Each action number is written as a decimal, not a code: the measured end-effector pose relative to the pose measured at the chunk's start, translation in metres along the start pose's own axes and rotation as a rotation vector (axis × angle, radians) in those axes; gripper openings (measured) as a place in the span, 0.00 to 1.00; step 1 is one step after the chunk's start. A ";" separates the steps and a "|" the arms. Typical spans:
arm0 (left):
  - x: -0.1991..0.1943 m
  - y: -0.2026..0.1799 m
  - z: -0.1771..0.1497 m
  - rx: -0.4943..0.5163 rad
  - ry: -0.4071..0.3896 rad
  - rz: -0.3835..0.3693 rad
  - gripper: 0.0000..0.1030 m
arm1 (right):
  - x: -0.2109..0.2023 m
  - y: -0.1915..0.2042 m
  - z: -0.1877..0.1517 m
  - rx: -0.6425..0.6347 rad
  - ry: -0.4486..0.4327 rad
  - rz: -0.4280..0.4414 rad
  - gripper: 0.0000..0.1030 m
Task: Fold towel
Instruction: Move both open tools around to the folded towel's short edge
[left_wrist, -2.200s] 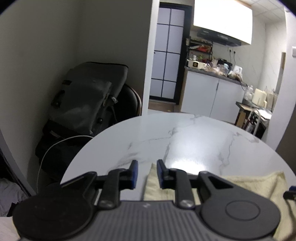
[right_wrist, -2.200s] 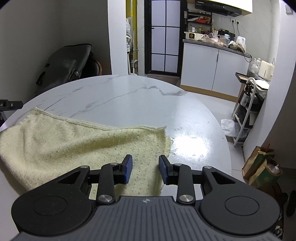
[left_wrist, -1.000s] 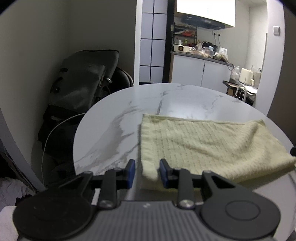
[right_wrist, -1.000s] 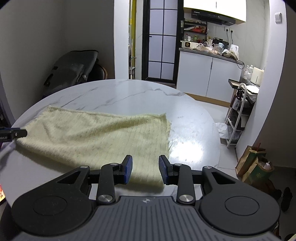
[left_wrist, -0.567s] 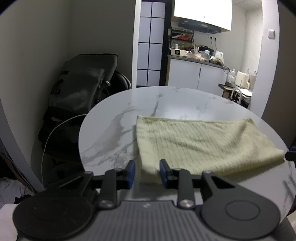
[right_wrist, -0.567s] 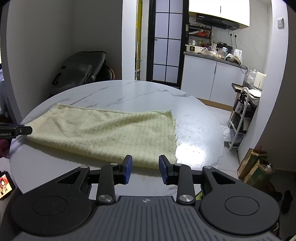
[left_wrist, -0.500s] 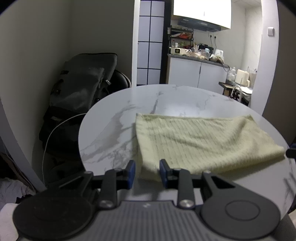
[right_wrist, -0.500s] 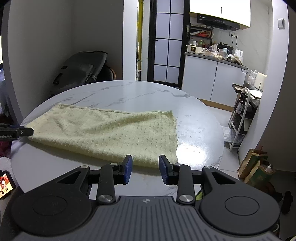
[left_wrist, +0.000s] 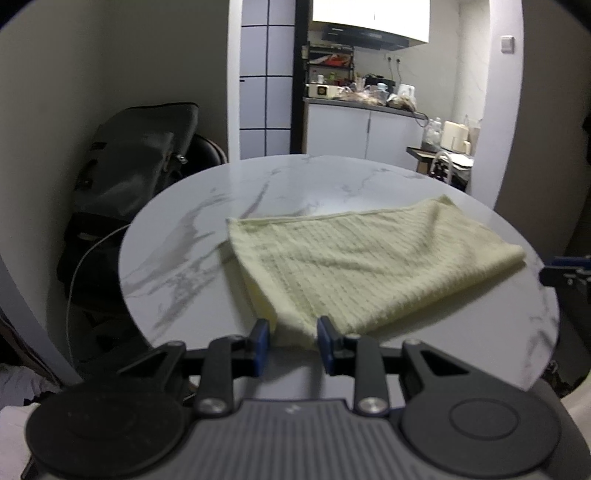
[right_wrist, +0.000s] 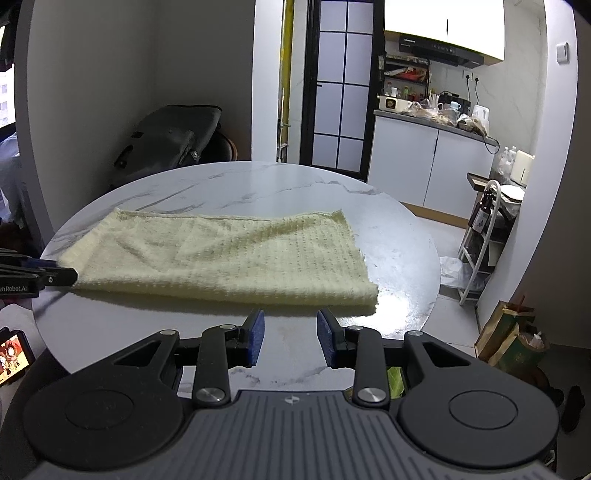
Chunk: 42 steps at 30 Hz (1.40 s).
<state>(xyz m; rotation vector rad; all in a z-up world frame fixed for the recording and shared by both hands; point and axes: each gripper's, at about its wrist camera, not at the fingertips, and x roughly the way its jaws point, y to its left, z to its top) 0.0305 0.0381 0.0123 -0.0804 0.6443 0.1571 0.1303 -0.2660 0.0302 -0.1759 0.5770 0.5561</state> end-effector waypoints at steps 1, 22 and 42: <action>-0.001 -0.003 -0.001 0.004 0.001 -0.007 0.29 | -0.001 0.000 -0.001 0.001 -0.002 0.000 0.34; -0.010 -0.049 -0.020 0.038 0.000 -0.136 0.29 | -0.029 0.008 -0.013 -0.027 -0.017 0.014 0.34; -0.017 -0.074 -0.022 0.049 0.005 -0.223 0.29 | -0.043 -0.003 -0.024 0.008 -0.017 -0.006 0.35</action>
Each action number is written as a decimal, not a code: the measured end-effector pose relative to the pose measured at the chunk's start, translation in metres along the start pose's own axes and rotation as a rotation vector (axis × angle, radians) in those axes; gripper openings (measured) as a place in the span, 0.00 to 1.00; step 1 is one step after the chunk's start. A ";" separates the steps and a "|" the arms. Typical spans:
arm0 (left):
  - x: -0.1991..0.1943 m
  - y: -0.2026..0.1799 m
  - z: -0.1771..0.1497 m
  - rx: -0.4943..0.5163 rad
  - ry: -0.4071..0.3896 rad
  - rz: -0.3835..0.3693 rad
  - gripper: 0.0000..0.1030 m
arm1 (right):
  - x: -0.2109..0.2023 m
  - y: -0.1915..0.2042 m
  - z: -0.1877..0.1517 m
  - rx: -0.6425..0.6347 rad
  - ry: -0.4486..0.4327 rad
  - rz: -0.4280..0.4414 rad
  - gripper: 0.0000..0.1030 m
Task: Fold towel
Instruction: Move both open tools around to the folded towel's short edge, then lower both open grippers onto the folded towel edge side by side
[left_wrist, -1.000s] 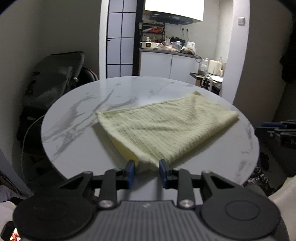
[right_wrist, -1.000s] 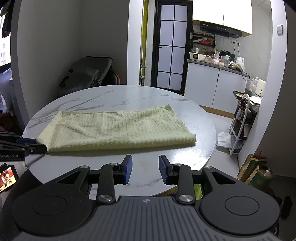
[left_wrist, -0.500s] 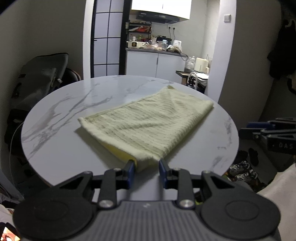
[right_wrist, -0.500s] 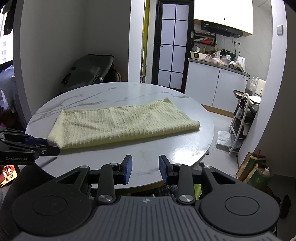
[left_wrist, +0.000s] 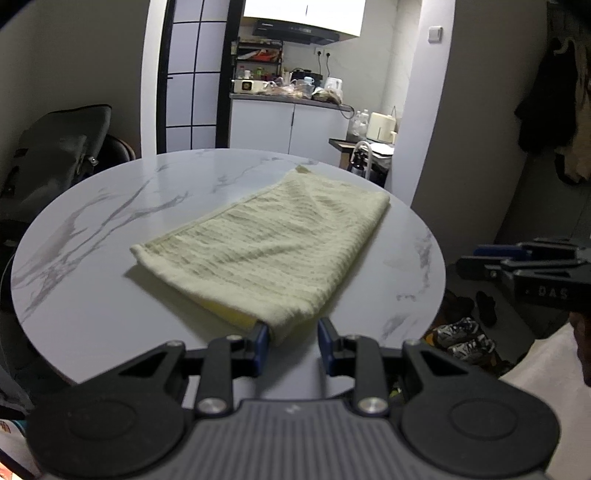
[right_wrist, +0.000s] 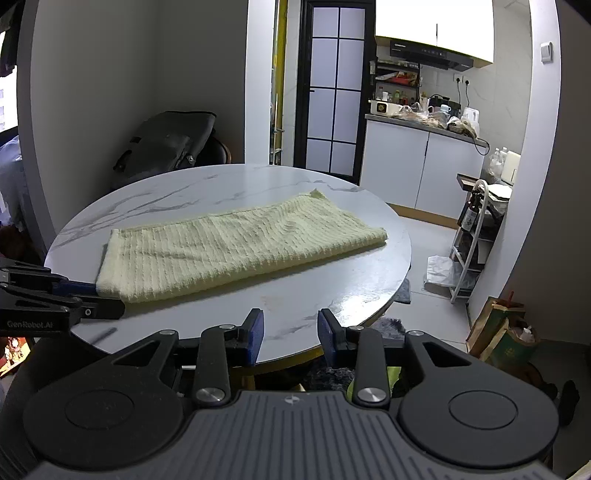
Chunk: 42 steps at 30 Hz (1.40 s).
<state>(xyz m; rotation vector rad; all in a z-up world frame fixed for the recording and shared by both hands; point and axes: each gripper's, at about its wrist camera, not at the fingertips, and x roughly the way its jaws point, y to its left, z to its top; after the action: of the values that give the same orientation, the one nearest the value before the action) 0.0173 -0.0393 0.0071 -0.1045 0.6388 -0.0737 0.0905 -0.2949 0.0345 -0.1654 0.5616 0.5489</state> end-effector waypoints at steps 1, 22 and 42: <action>-0.001 0.001 0.001 -0.001 -0.002 0.001 0.29 | 0.000 0.002 0.000 -0.002 0.001 0.004 0.35; -0.033 0.051 -0.015 -0.081 -0.014 0.046 0.37 | 0.012 0.064 0.011 -0.080 0.008 0.109 0.35; -0.034 0.083 -0.012 -0.082 -0.030 0.054 0.45 | 0.029 0.115 0.022 -0.109 0.011 0.178 0.35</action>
<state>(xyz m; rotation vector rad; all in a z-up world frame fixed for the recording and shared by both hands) -0.0140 0.0452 0.0082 -0.1668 0.6149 0.0059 0.0599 -0.1784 0.0373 -0.2230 0.5607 0.7526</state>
